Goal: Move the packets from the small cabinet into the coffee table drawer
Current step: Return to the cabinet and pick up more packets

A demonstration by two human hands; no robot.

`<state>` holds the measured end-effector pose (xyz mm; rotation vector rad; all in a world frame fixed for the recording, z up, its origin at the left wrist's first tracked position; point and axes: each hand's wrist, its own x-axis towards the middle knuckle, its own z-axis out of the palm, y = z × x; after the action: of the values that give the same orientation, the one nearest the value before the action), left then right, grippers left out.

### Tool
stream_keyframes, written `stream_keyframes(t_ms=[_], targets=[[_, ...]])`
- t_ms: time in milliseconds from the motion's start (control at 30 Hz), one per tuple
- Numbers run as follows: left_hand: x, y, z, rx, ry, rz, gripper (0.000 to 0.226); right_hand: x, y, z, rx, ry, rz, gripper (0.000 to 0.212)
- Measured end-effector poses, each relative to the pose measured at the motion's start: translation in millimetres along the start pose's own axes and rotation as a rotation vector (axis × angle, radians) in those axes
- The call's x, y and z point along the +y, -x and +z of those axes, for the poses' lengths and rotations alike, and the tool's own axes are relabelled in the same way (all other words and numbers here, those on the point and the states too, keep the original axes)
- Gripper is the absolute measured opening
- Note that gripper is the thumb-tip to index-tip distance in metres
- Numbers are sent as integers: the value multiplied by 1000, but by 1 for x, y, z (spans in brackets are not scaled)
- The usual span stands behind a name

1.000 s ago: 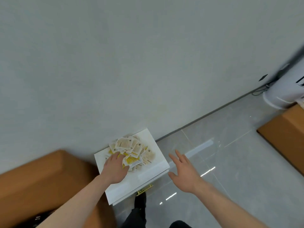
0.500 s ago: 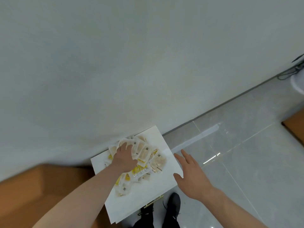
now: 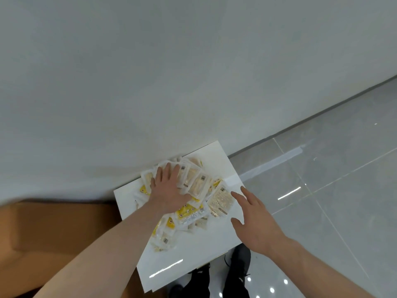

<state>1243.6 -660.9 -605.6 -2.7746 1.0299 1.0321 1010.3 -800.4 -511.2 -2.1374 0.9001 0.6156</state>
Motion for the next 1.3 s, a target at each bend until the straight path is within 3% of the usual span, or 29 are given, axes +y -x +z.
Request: stream_keyframes(t_ms=[500,667,900,1133,1300], targets=[[-1,0,11,63,17,-1,99,2,-12,4,-26,-16,4,71],[2,2,15,134,19,-2,79,1,-19,5,-30,-14,-4,71],[-2,4,14,235,40,15,70,-5,-37,13,-36,-39,-11,69],[-20,28,-11,445,109,80,75,-16,-74,22,33,-135,-24,66],[-51,56,-17,428,96,108,83,-40,-119,21,123,-181,-86,68]])
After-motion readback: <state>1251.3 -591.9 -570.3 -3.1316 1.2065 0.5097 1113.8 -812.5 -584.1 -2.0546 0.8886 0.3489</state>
